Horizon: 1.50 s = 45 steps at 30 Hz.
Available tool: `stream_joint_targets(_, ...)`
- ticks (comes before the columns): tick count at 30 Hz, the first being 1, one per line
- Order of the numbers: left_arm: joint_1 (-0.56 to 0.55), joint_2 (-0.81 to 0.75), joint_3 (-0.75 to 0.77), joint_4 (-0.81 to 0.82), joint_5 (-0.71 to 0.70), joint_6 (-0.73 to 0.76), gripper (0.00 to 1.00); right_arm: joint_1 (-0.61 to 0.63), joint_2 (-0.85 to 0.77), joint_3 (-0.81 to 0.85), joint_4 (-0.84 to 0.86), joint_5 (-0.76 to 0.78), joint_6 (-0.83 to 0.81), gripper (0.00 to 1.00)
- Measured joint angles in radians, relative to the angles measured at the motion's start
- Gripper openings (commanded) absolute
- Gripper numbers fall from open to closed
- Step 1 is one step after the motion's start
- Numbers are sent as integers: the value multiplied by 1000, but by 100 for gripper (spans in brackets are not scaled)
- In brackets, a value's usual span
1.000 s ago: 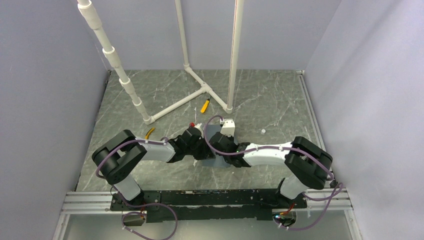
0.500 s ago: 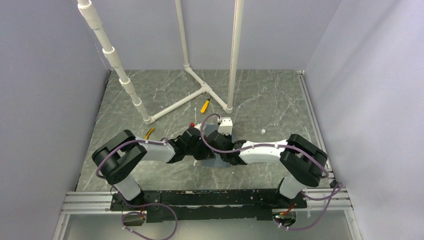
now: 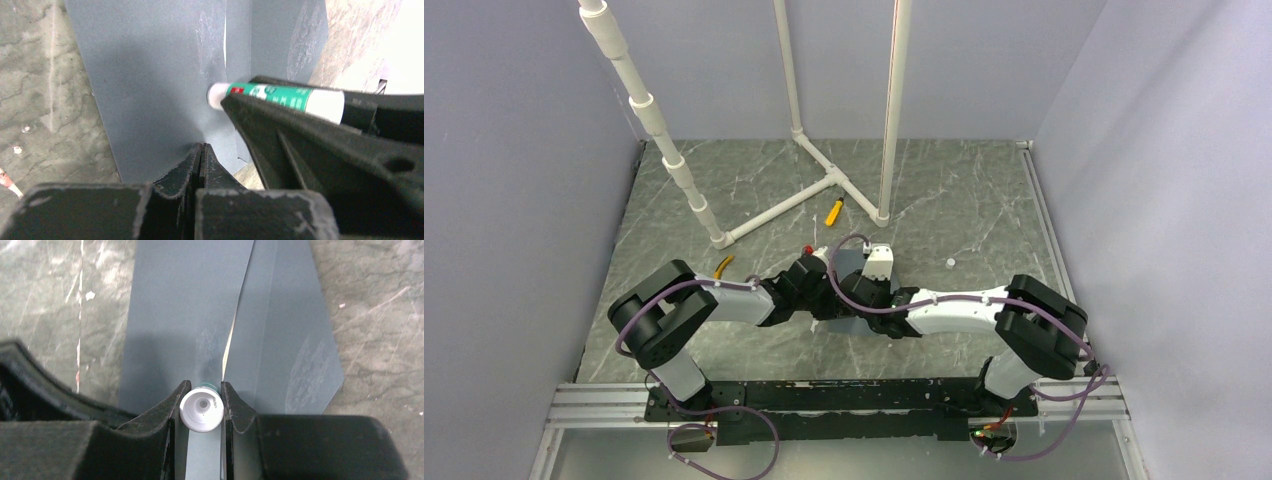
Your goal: Place the letter into the envelope and seal it
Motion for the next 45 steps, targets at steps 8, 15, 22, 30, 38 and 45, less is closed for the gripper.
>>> stream_joint_targets(8, 0, 0, 0, 0, -1, -2, 3, -82, 68, 31, 101, 14, -61, 0)
stream_joint_targets(15, -1, -2, -1, 0, -4, -2, 2, -94, 101, 61, 124, 16, -114, 0)
stream_joint_targets(22, -1, -11, -6, -5, -13, 2, 3, -42, 72, 57, 39, 24, -55, 0)
stream_joint_targets(30, -1, -20, -6, -21, -28, 2, 2, 5, -2, 2, -23, 18, 28, 0)
stream_joint_targets(38, -1, -19, -6, -20, -27, 2, 2, -60, 28, 12, 31, 17, -2, 0)
stream_joint_targets(45, -1, -19, -6, -20, -27, 2, 2, -112, 63, 41, 68, 9, -83, 0)
